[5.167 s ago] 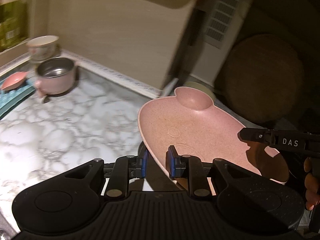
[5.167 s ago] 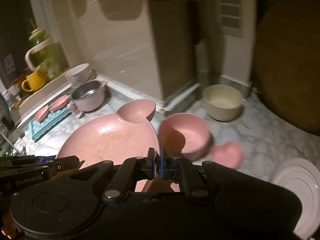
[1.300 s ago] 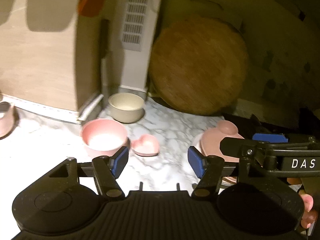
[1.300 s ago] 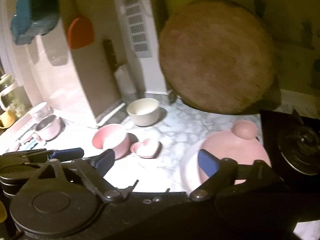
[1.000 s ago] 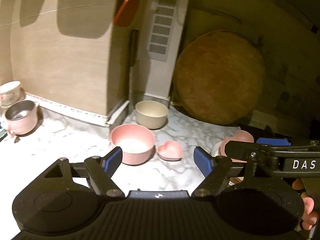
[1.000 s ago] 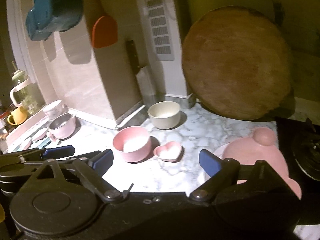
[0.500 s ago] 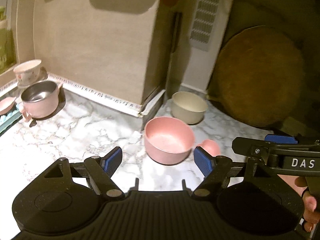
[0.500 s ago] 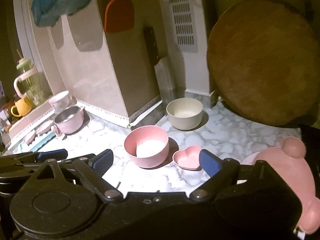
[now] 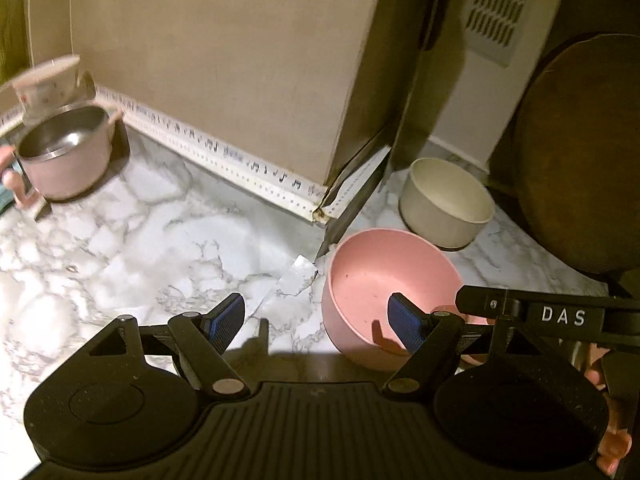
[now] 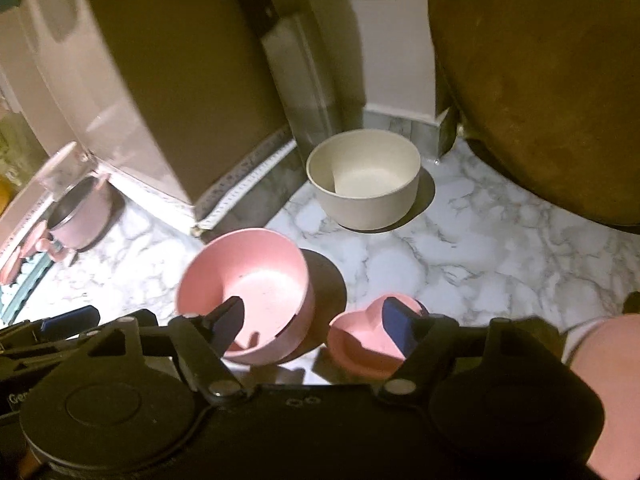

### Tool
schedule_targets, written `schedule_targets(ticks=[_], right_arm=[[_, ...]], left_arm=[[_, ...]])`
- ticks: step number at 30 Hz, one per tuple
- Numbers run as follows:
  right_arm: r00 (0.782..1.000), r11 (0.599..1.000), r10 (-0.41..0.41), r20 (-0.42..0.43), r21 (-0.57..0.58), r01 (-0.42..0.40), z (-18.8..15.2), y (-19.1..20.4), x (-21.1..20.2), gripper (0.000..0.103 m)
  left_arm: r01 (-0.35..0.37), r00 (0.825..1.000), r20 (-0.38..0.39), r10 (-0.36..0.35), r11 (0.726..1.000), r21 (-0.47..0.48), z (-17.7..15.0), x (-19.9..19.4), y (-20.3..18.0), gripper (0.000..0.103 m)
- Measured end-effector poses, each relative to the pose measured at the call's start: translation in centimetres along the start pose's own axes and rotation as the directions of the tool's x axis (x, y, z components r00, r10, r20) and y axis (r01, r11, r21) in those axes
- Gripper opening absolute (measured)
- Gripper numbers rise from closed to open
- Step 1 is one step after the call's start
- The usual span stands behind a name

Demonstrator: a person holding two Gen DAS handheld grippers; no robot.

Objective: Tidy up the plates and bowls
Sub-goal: 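Close the right gripper on the pink bowl rim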

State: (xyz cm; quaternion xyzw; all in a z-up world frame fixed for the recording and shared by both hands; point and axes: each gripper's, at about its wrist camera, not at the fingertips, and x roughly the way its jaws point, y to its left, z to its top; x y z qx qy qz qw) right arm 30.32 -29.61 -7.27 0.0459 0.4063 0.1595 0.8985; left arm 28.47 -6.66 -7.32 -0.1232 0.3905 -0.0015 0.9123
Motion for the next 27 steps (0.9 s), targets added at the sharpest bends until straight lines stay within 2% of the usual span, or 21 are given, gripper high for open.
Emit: schedule_targets(ticks=[8, 10, 14, 16, 21, 27], right_arm=[[0.996, 0.999, 0.034, -0.083, -0.001, -0.035, 1.4, -0.5, 3.8, 0.051], [0.995, 0.999, 0.038, -0.095, -0.005, -0.039, 1.5, -0.5, 4.4, 0.046], [0.993, 0.999, 0.049, -0.111, -0.004, -0.050, 1.7, -0.3, 5.3, 0.035], [0.992, 0.999, 0.054, -0.116, 0.000, -0.055, 1.7, -0.2, 5.5, 0.030], [0.991, 0.999, 0.051, -0.126, 0.001, -0.051, 1.7, 0.1, 5.8, 0.015], [0.992, 1.000, 0.026, -0.127, -0.003, -0.027, 1.6, 0.5, 5.6, 0.012]], left_arm=[[0.003, 0.999, -0.054, -0.005, 0.999, -0.034, 0.4, 3.4, -0.2, 0.077], [0.010, 0.998, -0.060, -0.012, 0.999, -0.037, 0.5, 3.8, -0.2, 0.065], [0.022, 0.997, -0.077, -0.026, 0.998, -0.054, 0.6, 4.5, -0.2, 0.049], [0.030, 0.996, -0.086, -0.035, 0.998, -0.058, 0.6, 4.8, -0.2, 0.036], [0.044, 0.994, -0.097, -0.051, 0.997, -0.068, 0.6, 5.0, -0.1, 0.024], [0.054, 0.993, -0.101, -0.060, 0.997, -0.062, 0.4, 4.4, 0.0, 0.019]])
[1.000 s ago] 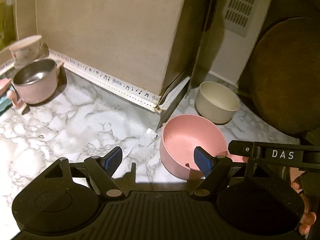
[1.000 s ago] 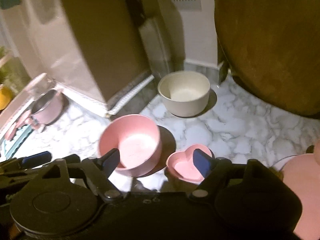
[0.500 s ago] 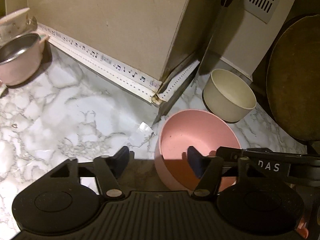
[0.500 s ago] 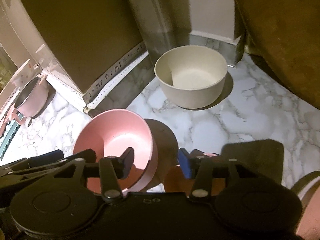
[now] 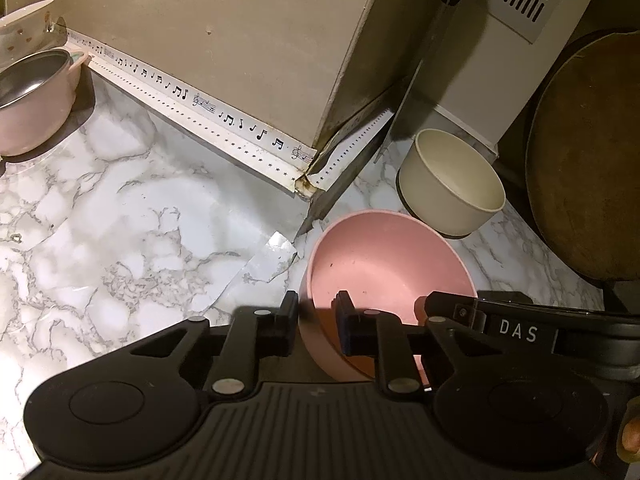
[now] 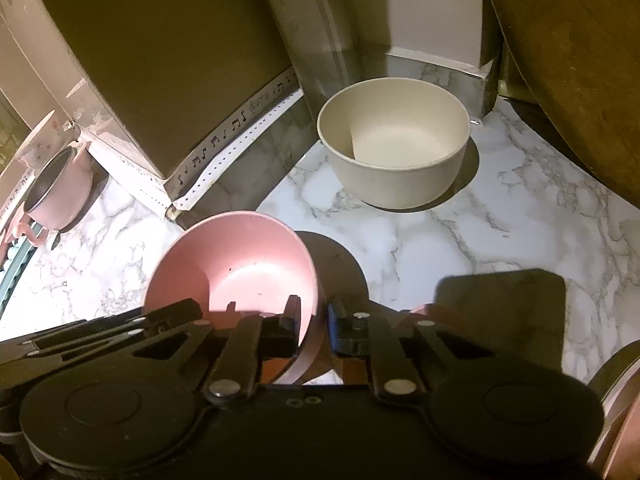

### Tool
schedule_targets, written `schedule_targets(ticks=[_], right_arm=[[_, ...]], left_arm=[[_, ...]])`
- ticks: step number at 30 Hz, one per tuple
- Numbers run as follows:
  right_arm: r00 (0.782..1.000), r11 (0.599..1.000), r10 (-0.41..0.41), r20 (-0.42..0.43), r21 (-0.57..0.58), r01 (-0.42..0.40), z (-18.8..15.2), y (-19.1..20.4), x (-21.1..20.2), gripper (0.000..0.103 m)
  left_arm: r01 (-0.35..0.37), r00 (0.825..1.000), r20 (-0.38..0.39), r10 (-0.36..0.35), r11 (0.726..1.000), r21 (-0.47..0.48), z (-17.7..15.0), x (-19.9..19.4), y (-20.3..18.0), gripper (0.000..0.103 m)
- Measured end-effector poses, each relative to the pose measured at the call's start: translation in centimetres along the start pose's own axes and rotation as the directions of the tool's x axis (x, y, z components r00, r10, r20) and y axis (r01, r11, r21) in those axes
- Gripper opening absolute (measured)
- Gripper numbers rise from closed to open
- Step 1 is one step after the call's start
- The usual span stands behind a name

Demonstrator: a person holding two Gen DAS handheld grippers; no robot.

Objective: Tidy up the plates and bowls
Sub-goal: 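Close the right gripper on the pink bowl rim, then lift and carry the pink bowl with the right gripper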

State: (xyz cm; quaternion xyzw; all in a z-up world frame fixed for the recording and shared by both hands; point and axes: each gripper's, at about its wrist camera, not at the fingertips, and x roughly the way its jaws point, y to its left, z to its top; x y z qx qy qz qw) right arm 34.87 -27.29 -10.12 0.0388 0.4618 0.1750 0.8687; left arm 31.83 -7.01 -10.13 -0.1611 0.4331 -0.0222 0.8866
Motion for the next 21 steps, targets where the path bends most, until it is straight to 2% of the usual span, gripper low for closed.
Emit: schedule_targets(ticks=[10, 21], right_arm=[[1.000, 1.000, -0.009, 0.001, -0.005, 0.009, -1.6, 1.0, -2.6, 0.011], [1.000, 0.998, -0.026, -0.003, 0.055, 0.026, -6.3, 0.5, -6.5, 0.011]], left_arm=[[0.015, 1.000, -0.009, -0.015, 0.999, 0.029, -1.7, -3.5, -0.5, 0.019], [0.060, 0.997, -0.059, -0.055, 0.994, 0.091, -5.9, -6.3, -1.9, 0.019]])
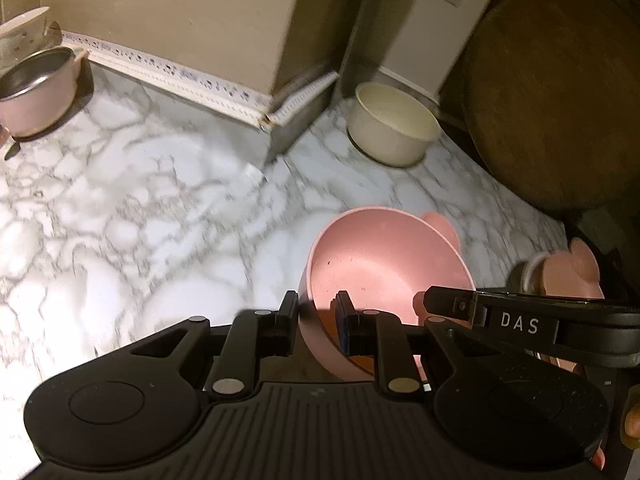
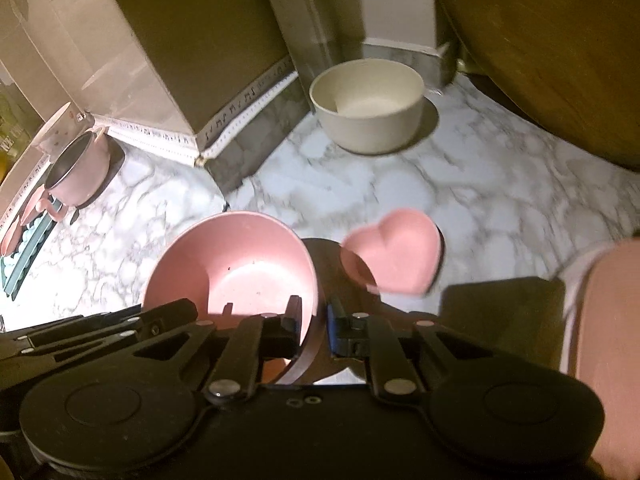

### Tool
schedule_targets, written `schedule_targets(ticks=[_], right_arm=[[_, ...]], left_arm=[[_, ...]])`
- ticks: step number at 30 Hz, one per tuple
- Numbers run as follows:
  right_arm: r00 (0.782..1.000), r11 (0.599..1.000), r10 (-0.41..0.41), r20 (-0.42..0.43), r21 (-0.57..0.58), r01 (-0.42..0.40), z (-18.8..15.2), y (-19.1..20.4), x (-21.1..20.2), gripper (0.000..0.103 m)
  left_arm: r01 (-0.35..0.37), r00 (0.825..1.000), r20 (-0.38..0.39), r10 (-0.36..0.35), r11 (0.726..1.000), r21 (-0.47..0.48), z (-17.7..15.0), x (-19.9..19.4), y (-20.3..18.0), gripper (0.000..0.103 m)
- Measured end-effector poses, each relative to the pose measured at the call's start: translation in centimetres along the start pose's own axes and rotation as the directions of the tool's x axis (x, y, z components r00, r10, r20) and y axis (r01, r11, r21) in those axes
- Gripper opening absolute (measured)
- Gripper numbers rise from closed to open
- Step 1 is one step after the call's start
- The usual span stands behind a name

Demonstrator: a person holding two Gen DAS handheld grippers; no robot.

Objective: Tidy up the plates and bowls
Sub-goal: 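Lift and carry the pink bowl with the right gripper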

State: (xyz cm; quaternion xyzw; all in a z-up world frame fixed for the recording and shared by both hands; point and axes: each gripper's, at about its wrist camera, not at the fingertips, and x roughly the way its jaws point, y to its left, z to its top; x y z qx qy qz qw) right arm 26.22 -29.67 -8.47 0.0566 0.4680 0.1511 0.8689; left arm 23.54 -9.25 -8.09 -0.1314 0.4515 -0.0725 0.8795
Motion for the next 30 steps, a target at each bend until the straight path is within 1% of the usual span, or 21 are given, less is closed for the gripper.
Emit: schedule_targets(ticks=[6, 11, 17, 26, 28, 30], right_arm=[[1.000, 0.999, -0.012, -0.013, 0.035, 0.012, -2.7, -1.1, -1.2, 0.011], [0.999, 0.999, -0.022, -0.024, 0.049, 0.023, -3.9, -1.7, -1.7, 0.011], [0.999, 0.998, -0.037, -0.025, 0.058, 0.039, -4.6, -2.1, -2.0, 0.011], [0.999, 0.997, -0.035, -0.037, 0.062, 0.038, -4.9, -2.3, -1.8, 0.011], [0.999, 0.997, -0.029, -0.045, 0.066, 0.032, -4.9, -2.4, -1.7, 0.015], [0.998, 0.998, -0.028, -0.048, 0.064, 0.031, -4.8, -2.3, -1.8, 0.021]], left_arm=[[0.018, 0.999, -0.032, -0.016, 0.999, 0.033, -2.1, -0.4, -0.8, 0.019], [0.028, 0.998, -0.059, -0.025, 0.998, 0.054, -3.2, -0.1, -1.4, 0.019], [0.030, 0.997, -0.077, -0.025, 0.997, 0.071, -3.8, 0.1, -1.7, 0.019], [0.032, 0.996, -0.089, -0.025, 0.997, 0.071, -3.9, 0.4, -1.6, 0.019], [0.031, 0.995, -0.093, -0.024, 0.997, 0.065, -3.8, 0.3, -1.6, 0.019], [0.032, 0.996, -0.089, -0.026, 0.997, 0.070, -3.7, 0.2, -1.6, 0.019]])
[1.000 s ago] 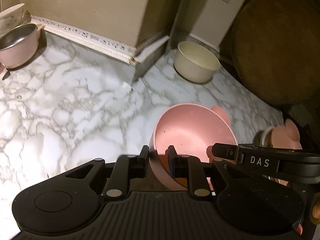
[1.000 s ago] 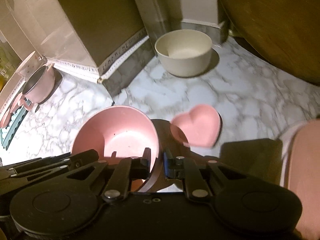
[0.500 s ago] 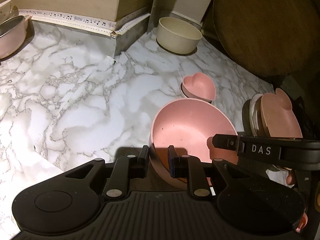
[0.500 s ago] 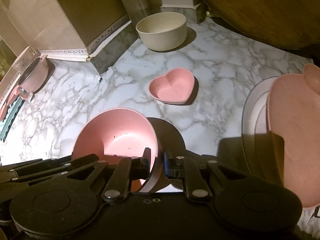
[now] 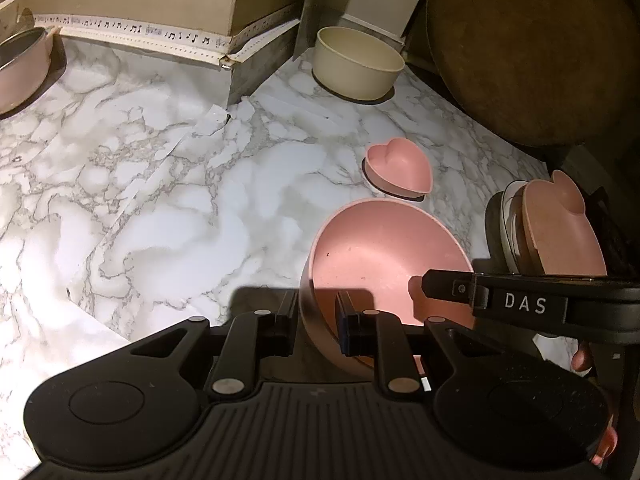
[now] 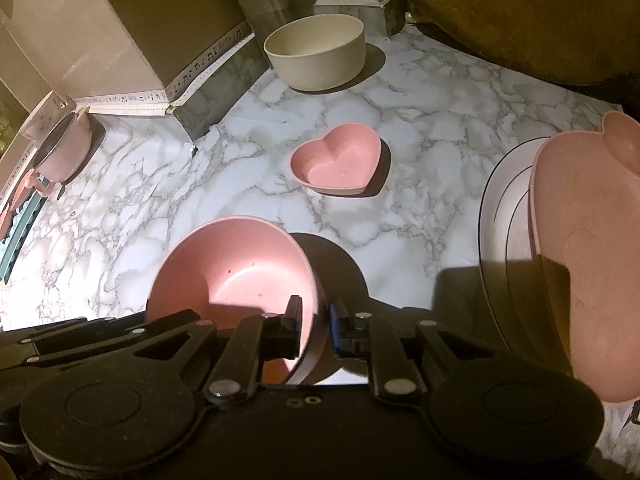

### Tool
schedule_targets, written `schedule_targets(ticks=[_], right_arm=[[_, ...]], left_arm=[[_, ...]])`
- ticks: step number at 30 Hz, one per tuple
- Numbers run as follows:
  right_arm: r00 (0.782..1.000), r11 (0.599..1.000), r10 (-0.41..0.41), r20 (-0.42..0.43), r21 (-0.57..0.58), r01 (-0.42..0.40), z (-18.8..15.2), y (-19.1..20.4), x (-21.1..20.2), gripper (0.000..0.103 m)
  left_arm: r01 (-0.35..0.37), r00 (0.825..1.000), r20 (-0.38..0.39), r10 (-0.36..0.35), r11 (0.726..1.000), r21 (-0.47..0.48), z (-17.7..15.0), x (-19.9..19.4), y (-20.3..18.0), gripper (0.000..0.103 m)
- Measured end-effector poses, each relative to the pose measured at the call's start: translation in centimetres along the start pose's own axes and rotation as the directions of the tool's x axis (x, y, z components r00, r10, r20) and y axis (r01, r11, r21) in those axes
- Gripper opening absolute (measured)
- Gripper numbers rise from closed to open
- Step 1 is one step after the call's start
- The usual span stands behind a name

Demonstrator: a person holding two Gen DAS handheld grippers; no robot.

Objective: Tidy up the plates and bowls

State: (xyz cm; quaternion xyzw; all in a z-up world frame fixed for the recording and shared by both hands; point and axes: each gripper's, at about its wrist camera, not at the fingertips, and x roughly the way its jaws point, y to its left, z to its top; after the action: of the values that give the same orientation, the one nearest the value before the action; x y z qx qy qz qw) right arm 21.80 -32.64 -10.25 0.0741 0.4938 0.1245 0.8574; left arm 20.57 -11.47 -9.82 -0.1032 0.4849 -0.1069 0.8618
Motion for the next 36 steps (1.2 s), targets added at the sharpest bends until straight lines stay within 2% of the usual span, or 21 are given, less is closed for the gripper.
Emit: schedule_targets(ticks=[6, 15, 17, 18, 19, 21, 25, 27, 28, 30, 32, 36], right_arm=[[1.000, 1.000, -0.005, 0.016, -0.022, 0.006, 0.6, -0.1, -1.0, 0.025], [0.998, 0.999, -0.004, 0.065, -0.041, 0.007, 2.0, -0.2, -2.4, 0.037], [0.997, 0.999, -0.001, 0.080, -0.043, 0.005, 2.5, -0.2, -2.8, 0.042], [0.996, 0.999, 0.001, 0.087, -0.045, 0.003, 2.7, -0.2, -3.0, 0.043], [0.996, 0.999, 0.003, 0.094, -0.048, 0.002, 3.0, -0.2, -3.2, 0.045], [0.994, 0.999, 0.008, 0.108, -0.055, -0.002, 3.6, -0.2, -3.5, 0.048], [0.991, 0.998, 0.013, 0.137, -0.067, -0.004, 5.1, -0.2, -3.9, 0.054], [0.989, 0.997, 0.015, 0.149, -0.072, -0.005, 5.9, -0.2, -4.0, 0.060], [0.987, 0.998, 0.013, 0.158, -0.071, -0.002, 6.3, -0.3, -4.0, 0.066], [0.985, 0.997, 0.018, 0.169, -0.072, -0.006, 7.3, -0.4, -4.0, 0.070], [0.984, 0.998, 0.021, 0.175, -0.070, -0.009, 8.2, -0.5, -3.8, 0.076], [0.981, 0.998, 0.019, 0.193, -0.067, -0.006, 9.9, -0.7, -3.5, 0.081]], left_arm=[[-0.009, 0.999, 0.031, 0.009, 1.000, 0.004, 0.6, -1.0, 0.0, 0.019], [-0.020, 0.996, 0.087, 0.017, 0.999, 0.030, 2.4, -2.2, -0.6, 0.021], [-0.029, 0.995, 0.099, 0.026, 0.999, 0.029, 2.9, -2.4, -0.8, 0.029], [-0.031, 0.994, 0.105, 0.028, 0.999, 0.029, 3.2, -2.5, -0.8, 0.038], [-0.034, 0.993, 0.117, 0.030, 0.999, 0.028, 3.4, -2.7, -0.9, 0.054], [-0.045, 0.988, 0.148, 0.040, 0.999, 0.032, 3.9, -3.0, -1.1, 0.066], [-0.054, 0.984, 0.169, 0.050, 0.998, 0.023, 5.3, -3.0, -1.1, 0.066], [-0.058, 0.983, 0.178, 0.053, 0.998, 0.022, 6.2, -2.9, -1.1, 0.067], [-0.062, 0.981, 0.183, 0.057, 0.998, 0.025, 6.6, -2.8, -1.1, 0.069], [-0.072, 0.979, 0.195, 0.065, 0.997, 0.030, 7.4, -2.5, -1.2, 0.075], [-0.074, 0.977, 0.202, 0.066, 0.997, 0.031, 8.4, -2.2, -1.2, 0.075], [-0.077, 0.976, 0.204, 0.072, 0.997, 0.017, 10.0, -1.5, -1.2, 0.075]])
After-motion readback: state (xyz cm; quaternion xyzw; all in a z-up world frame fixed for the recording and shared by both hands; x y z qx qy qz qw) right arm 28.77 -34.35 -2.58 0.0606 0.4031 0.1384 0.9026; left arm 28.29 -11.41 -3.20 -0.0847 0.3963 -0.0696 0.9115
